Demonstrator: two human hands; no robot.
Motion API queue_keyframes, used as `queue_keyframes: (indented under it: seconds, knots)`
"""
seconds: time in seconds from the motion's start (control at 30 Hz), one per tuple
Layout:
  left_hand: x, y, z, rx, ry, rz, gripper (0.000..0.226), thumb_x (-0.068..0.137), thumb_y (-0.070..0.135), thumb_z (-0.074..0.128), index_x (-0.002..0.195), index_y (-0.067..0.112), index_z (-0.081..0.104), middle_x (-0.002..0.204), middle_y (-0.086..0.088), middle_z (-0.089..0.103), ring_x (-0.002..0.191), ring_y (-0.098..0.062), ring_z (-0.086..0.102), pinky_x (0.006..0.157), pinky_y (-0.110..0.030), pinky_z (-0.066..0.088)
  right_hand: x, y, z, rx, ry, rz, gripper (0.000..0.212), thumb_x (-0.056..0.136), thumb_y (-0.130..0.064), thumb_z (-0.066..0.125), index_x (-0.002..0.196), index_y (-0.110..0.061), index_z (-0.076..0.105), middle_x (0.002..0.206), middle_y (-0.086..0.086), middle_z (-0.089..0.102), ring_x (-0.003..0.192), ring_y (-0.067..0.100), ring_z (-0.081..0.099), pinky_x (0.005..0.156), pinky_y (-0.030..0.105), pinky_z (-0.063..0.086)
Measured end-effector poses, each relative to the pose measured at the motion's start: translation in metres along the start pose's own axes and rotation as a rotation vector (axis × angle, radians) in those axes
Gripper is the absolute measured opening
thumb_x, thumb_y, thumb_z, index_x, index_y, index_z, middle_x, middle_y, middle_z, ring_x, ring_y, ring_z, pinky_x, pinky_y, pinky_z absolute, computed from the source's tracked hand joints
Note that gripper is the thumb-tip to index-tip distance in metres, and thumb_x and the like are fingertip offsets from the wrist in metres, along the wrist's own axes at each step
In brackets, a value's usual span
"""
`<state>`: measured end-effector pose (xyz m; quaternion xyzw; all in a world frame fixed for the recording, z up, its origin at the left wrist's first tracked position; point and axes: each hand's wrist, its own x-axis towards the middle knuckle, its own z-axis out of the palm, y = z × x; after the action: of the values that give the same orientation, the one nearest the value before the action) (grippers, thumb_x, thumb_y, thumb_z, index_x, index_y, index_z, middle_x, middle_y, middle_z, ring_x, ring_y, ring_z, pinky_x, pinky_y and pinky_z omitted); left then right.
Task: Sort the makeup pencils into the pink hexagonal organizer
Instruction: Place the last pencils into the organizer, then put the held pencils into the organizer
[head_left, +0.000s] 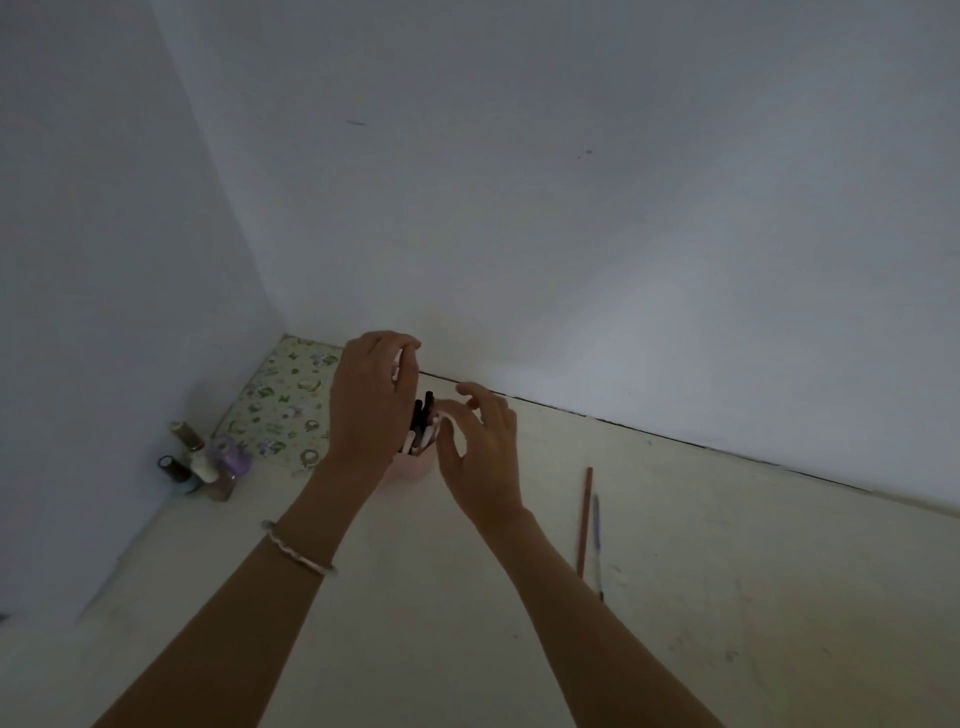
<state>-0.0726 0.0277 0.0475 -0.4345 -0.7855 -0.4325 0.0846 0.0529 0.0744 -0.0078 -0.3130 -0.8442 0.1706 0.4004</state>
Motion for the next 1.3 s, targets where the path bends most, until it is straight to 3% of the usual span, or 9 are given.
queue_keyframes:
  seconds: [0.13, 0.23, 0.37, 0.5, 0.8, 0.93, 1.1, 1.2, 1.3]
  knots:
    - [-0.019, 0.043, 0.031, -0.068, -0.049, 0.069, 0.02, 0.097, 0.014, 0.049, 0.105, 0.01, 0.067, 0.1, -0.003, 0.067, 0.094, -0.018, 0.059, 0.084, -0.027, 0.045, 0.002, 0.027, -0.04, 0.026, 0.204, 0.162, 0.027, 0.086, -0.005, 0.049, 0.106, -0.008, 0.067, 0.112, 0.007, 0.064, 0.109, 0.018, 0.057, 0.096, 0.03, 0.044]
    - [-0.055, 0.078, 0.076, -0.061, -0.327, 0.075, 0.019, 0.095, 0.014, 0.052, 0.109, 0.016, 0.064, 0.097, 0.001, 0.067, 0.088, -0.014, 0.062, 0.08, -0.028, 0.052, 0.0, 0.059, -0.074, 0.043, 0.314, 0.313, 0.031, 0.084, 0.008, 0.049, 0.105, -0.007, 0.065, 0.108, 0.005, 0.063, 0.101, 0.022, 0.061, 0.087, 0.036, 0.052]
    - [-0.11, 0.098, 0.134, 0.064, -0.743, -0.103, 0.024, 0.095, 0.021, 0.052, 0.119, 0.017, 0.054, 0.114, -0.002, 0.062, 0.103, -0.019, 0.062, 0.09, -0.028, 0.048, -0.014, 0.089, -0.106, 0.032, 0.406, 0.492, 0.034, 0.085, 0.01, 0.048, 0.103, -0.012, 0.065, 0.103, -0.002, 0.063, 0.09, 0.013, 0.059, 0.074, 0.017, 0.044]
    - [-0.146, 0.11, 0.168, 0.178, -0.906, -0.192, 0.025, 0.097, 0.024, 0.054, 0.118, 0.013, 0.048, 0.115, -0.006, 0.06, 0.101, -0.023, 0.064, 0.087, -0.033, 0.054, -0.038, 0.114, -0.132, 0.0, 0.434, 0.569, 0.032, 0.086, 0.01, 0.048, 0.102, -0.012, 0.065, 0.099, -0.006, 0.064, 0.081, 0.001, 0.055, 0.071, 0.008, 0.041]
    - [-0.125, 0.099, 0.179, 0.144, -0.909, -0.291, 0.047, 0.087, 0.017, 0.06, 0.129, 0.007, 0.042, 0.118, -0.013, 0.061, 0.105, -0.031, 0.063, 0.082, -0.034, 0.05, -0.074, 0.139, -0.136, 0.011, 0.282, 0.738, 0.034, 0.086, 0.004, 0.049, 0.108, -0.019, 0.063, 0.097, -0.007, 0.065, 0.079, 0.004, 0.058, 0.067, 0.015, 0.045]
    - [-0.087, 0.1, 0.165, -0.084, -0.717, -0.296, 0.016, 0.091, 0.021, 0.057, 0.104, 0.013, 0.059, 0.097, -0.005, 0.066, 0.071, -0.016, 0.064, 0.055, -0.02, 0.049, -0.076, 0.145, -0.111, -0.142, -0.066, 0.857, 0.028, 0.092, -0.01, 0.054, 0.12, -0.012, 0.059, 0.098, 0.003, 0.067, 0.081, 0.014, 0.06, 0.073, 0.023, 0.048]
    - [-0.064, 0.1, 0.13, -0.222, -0.559, -0.29, 0.022, 0.097, 0.024, 0.048, 0.087, 0.01, 0.062, 0.068, 0.002, 0.059, 0.049, -0.008, 0.053, 0.047, -0.017, 0.046, -0.09, 0.135, -0.075, -0.321, -0.478, 0.818, 0.044, 0.098, -0.011, 0.041, 0.141, -0.015, 0.037, 0.121, 0.013, 0.056, 0.104, 0.029, 0.059, 0.089, 0.038, 0.052]
    - [-0.044, 0.089, 0.096, -0.315, -0.405, -0.217, 0.017, 0.098, 0.02, 0.054, 0.104, 0.01, 0.065, 0.079, -0.001, 0.065, 0.06, -0.009, 0.061, 0.061, -0.021, 0.058, -0.064, 0.118, -0.066, -0.213, -0.349, 0.745, 0.05, 0.097, -0.002, 0.039, 0.145, -0.018, 0.035, 0.118, 0.014, 0.056, 0.094, 0.026, 0.062, 0.082, 0.034, 0.053]
    - [-0.014, 0.066, 0.053, -0.417, -0.211, -0.176, 0.066, 0.096, 0.012, 0.058, 0.152, 0.022, 0.027, 0.09, 0.003, 0.063, 0.071, -0.008, 0.066, 0.065, -0.019, 0.059, -0.018, 0.089, -0.062, -0.047, -0.094, 0.594, 0.048, 0.095, -0.001, 0.046, 0.14, -0.018, 0.042, 0.11, 0.008, 0.055, 0.083, 0.018, 0.06, 0.071, 0.027, 0.049]
